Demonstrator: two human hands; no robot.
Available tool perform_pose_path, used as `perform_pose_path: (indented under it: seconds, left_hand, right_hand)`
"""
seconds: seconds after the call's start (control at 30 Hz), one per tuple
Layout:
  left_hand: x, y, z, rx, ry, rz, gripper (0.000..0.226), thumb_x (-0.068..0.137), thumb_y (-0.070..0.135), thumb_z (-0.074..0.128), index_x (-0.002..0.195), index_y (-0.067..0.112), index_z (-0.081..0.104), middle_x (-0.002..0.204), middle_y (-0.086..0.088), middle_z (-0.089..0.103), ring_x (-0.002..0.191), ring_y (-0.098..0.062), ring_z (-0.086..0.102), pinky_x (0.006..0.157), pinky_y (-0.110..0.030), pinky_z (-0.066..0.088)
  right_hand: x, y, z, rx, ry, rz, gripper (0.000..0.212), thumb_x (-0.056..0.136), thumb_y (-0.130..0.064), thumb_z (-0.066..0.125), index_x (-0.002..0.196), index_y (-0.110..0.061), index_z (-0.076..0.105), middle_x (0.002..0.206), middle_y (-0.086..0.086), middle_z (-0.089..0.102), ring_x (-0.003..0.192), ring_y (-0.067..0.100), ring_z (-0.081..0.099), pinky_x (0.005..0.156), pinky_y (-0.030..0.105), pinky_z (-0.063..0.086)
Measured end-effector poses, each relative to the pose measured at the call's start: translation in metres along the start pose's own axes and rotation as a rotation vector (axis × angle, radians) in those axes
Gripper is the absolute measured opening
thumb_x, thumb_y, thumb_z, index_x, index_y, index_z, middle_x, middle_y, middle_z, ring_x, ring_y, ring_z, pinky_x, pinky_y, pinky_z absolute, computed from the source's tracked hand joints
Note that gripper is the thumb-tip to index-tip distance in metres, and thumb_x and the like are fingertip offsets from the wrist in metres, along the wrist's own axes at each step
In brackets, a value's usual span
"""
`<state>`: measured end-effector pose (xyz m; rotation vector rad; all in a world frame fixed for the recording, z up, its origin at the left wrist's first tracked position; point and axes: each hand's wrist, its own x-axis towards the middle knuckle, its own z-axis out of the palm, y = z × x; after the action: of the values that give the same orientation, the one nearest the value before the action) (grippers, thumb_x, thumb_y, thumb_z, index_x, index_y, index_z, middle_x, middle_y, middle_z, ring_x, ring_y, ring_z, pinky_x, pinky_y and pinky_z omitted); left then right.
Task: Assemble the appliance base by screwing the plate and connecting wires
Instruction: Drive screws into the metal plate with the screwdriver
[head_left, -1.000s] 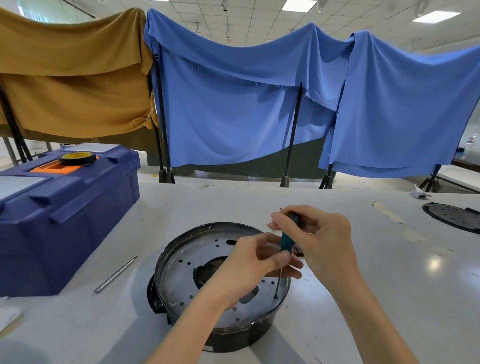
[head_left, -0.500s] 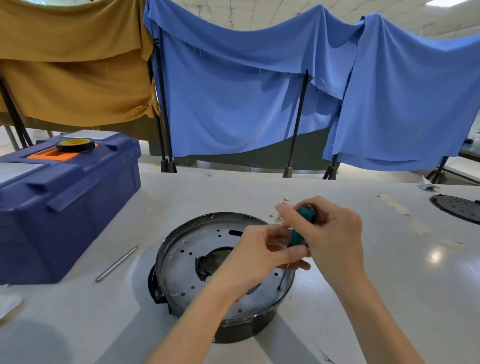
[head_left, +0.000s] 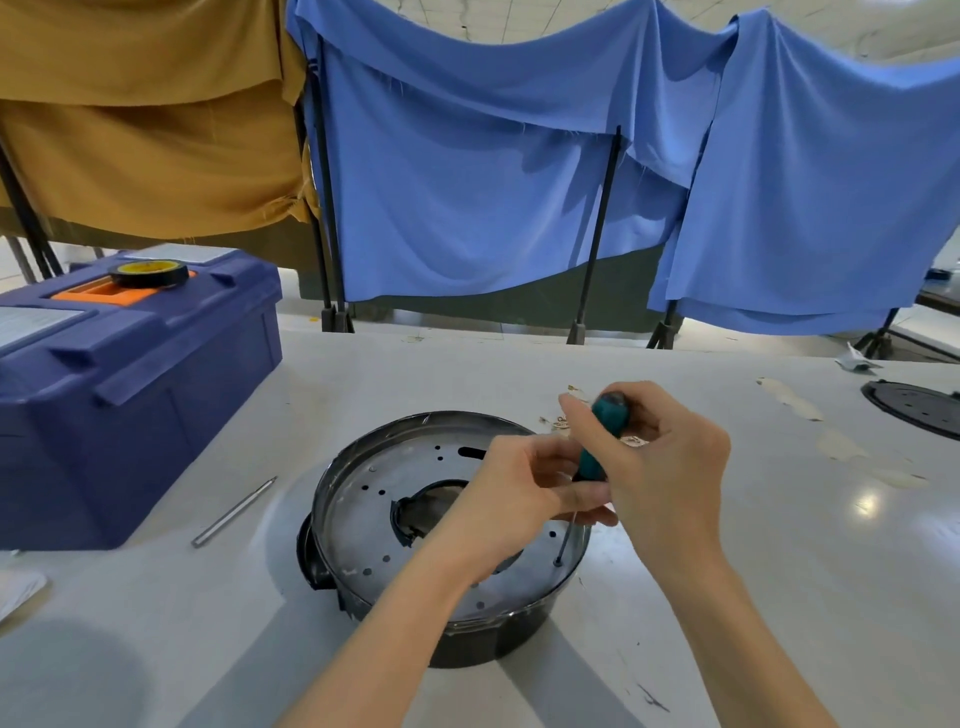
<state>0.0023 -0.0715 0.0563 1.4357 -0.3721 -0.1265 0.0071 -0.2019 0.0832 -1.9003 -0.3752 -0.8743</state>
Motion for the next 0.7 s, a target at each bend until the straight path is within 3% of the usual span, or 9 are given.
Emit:
perform_pose_path:
  seconds: [0.1,0.2,0.23,0.33,0.47,0.57,0.63,0.7]
  left_hand:
    - [0.0,-0.002,-0.001,-0.035,-0.061,-0.035,0.019,0.092,0.001,0.06,0.108,0.004,0.069,0.098,-0.011,0.075,0.089,-0.029,0.073,0.08,-0.026,0.057]
    - [-0.002,-0.002,-0.006,-0.042,-0.09,-0.025,0.02,0.097,0.001,0.053,0.111,0.001,0.067,0.101,-0.013,0.075,0.093,-0.032,0.072,0.085,-0.029,0.056]
    - [-0.003,-0.002,-0.007,-0.054,-0.09,-0.028,0.02,0.097,0.001,0.052,0.11,0.001,0.067,0.101,-0.012,0.074,0.094,-0.032,0.072,0.085,-0.03,0.056]
    - [-0.003,0.001,-0.005,-0.09,-0.026,-0.019,0.017,0.092,0.003,0.062,0.108,0.002,0.067,0.098,-0.011,0.075,0.091,-0.03,0.073,0.081,-0.032,0.058]
    - [0.0,-0.001,0.0,-0.023,0.06,0.001,0.013,0.085,0.0,0.069,0.097,0.002,0.068,0.087,-0.013,0.075,0.079,-0.027,0.073,0.074,-0.029,0.058]
    - [0.001,-0.002,-0.002,-0.012,0.044,-0.01,0.017,0.092,-0.005,0.057,0.098,0.005,0.069,0.089,-0.013,0.075,0.083,-0.029,0.073,0.075,-0.029,0.058]
    - [-0.002,-0.003,-0.006,-0.026,0.037,-0.01,0.021,0.095,-0.005,0.051,0.1,0.005,0.069,0.09,-0.013,0.075,0.086,-0.029,0.073,0.077,-0.029,0.058]
    - [-0.003,-0.003,-0.008,-0.051,0.022,-0.015,0.023,0.096,-0.004,0.048,0.1,0.005,0.069,0.092,-0.012,0.075,0.089,-0.028,0.073,0.077,-0.027,0.057]
  right_hand:
    - [0.003,-0.002,-0.008,0.025,-0.13,0.028,0.034,0.07,-0.058,0.069,0.078,-0.025,0.066,0.068,-0.015,0.065,0.071,0.005,0.064,0.063,0.012,0.052]
    - [0.008,-0.004,-0.014,0.249,-0.369,0.021,0.02,0.087,-0.035,0.068,0.106,-0.03,0.07,0.094,-0.017,0.073,0.091,0.003,0.07,0.08,0.018,0.056]
    - [0.008,-0.004,-0.014,0.301,-0.393,0.022,0.018,0.091,-0.025,0.065,0.107,-0.029,0.07,0.096,-0.015,0.075,0.091,0.006,0.072,0.081,0.021,0.058]
    - [0.008,-0.004,-0.011,0.259,-0.261,0.017,0.004,0.086,-0.03,0.068,0.088,-0.028,0.071,0.078,-0.012,0.074,0.078,0.008,0.073,0.074,0.023,0.059]
    - [0.006,-0.004,-0.007,-0.019,-0.04,-0.001,0.033,0.074,-0.05,0.072,0.076,-0.017,0.071,0.068,-0.005,0.069,0.065,0.013,0.066,0.068,0.027,0.058]
    - [0.01,-0.006,-0.013,0.059,-0.207,0.025,0.039,0.07,-0.06,0.064,0.089,-0.027,0.072,0.079,-0.015,0.071,0.077,0.008,0.069,0.075,0.02,0.057]
    - [0.012,-0.008,-0.017,0.257,-0.4,0.066,0.039,0.077,-0.051,0.062,0.109,-0.03,0.069,0.099,-0.017,0.074,0.09,0.003,0.071,0.079,0.018,0.057]
    - [0.011,-0.006,-0.017,0.328,-0.425,0.046,0.03,0.081,-0.042,0.061,0.107,-0.03,0.07,0.099,-0.015,0.075,0.089,0.004,0.072,0.078,0.018,0.057]
